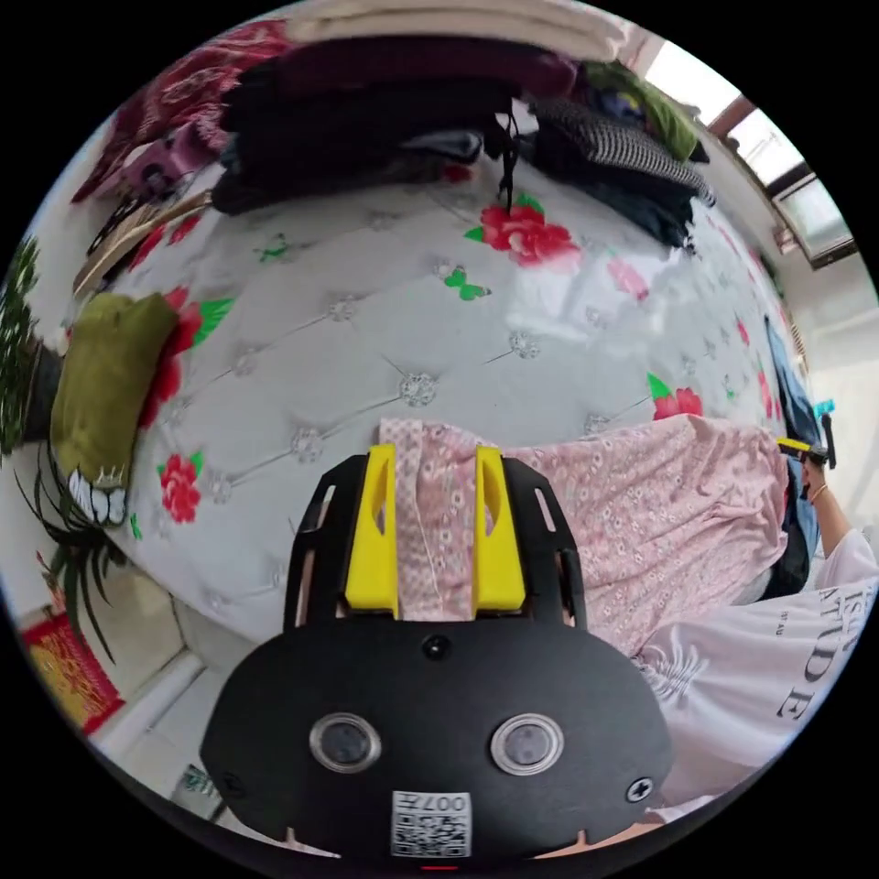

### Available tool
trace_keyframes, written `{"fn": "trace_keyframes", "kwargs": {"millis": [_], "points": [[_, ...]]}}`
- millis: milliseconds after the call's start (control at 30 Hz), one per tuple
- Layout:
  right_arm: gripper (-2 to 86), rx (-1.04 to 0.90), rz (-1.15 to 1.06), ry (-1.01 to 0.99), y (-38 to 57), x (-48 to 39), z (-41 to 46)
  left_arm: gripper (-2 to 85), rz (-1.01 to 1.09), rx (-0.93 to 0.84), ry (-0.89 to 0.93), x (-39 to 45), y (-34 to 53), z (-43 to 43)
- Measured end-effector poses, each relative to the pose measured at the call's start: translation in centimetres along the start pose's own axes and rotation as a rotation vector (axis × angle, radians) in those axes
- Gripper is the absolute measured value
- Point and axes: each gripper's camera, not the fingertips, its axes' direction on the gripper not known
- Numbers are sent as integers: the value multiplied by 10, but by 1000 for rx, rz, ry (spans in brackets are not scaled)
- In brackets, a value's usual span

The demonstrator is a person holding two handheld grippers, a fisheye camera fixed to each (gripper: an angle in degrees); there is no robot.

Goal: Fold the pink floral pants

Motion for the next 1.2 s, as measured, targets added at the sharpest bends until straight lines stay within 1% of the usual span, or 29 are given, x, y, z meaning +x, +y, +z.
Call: {"fn": "trace_keyframes", "kwargs": {"millis": [33, 67, 100, 133, 200, 233, 267, 300, 367, 400, 433, 500, 533, 567, 633, 667, 733, 833, 967, 1033, 1067, 1100, 1133, 1167, 1200], "points": [[25, -11, -6, -11, 0, 0, 3, 122, 17, -96, 1, 6, -17, 21], [17, -10, -18, -15, 3, -1, 4, 122, 24, -139, -8, 10, -23, 31], [10, -12, -45, -9, 6, -4, 2, 121, 56, -164, -68, 19, -28, 36], [8, -16, -57, -4, 8, -5, 1, 98, 82, -186, -96, 28, -33, 36], [3, 5, -84, 57, 17, -5, -10, 34, 139, -188, -107, 41, -34, 32], [2, 29, -81, 73, 20, -4, -16, 4, 171, -160, -101, 48, -34, 23], [1, 96, -67, 91, 28, 3, -34, 1, 177, -127, -102, 50, -34, 14], [1, 174, -46, 82, 38, 13, -57, -3, 167, -24, -101, 50, -32, -13], [1, 294, -20, 43, 56, 32, -90, -5, 139, 295, -19, 45, -19, -79], [2, 366, 5, 29, 67, 45, -108, -5, 137, 375, -3, 43, -14, -93], [3, 396, 24, 26, 71, 52, -114, -2, 135, 498, 8, 41, -7, -112], [9, 460, 131, -9, 78, 83, -123, 8, 145, 584, -4, 41, -7, -116], [10, 468, 157, -27, 78, 90, -120, 23, 120, 555, 11, 41, -18, -102], [17, 463, 206, -68, 73, 102, -112, 45, 59, 461, 14, 38, -33, -81], [26, 417, 306, -85, 64, 118, -97, 63, -29, 364, 4, 37, -49, -58], [30, 423, 342, -87, 64, 123, -93, 61, -33, 362, 6, 39, -51, -55], [34, 453, 370, -104, 66, 126, -95, 60, -24, 417, 3, 51, -53, -57], [39, 470, 324, -108, 69, 123, -100, 75, 32, 379, 25, 61, -62, -51], [34, 378, 178, -54, 60, 114, -96, 100, 75, 245, 39, 66, -73, -24], [32, 345, 152, -9, 55, 112, -93, 104, 82, 196, 33, 70, -77, -9], [30, 335, 152, 11, 52, 114, -92, 105, 88, 173, 24, 72, -78, -4], [29, 327, 160, 15, 49, 119, -91, 100, 110, 108, -17, 80, -82, 11], [29, 320, 166, 15, 47, 122, -90, 90, 134, 28, -99, 90, -83, 28], [27, 299, 184, 18, 43, 129, -86, 74, 181, 117, -141, 102, -76, 24], [24, 270, 203, 23, 39, 136, -81, 51, 182, 124, -163, 106, -75, 24]]}}
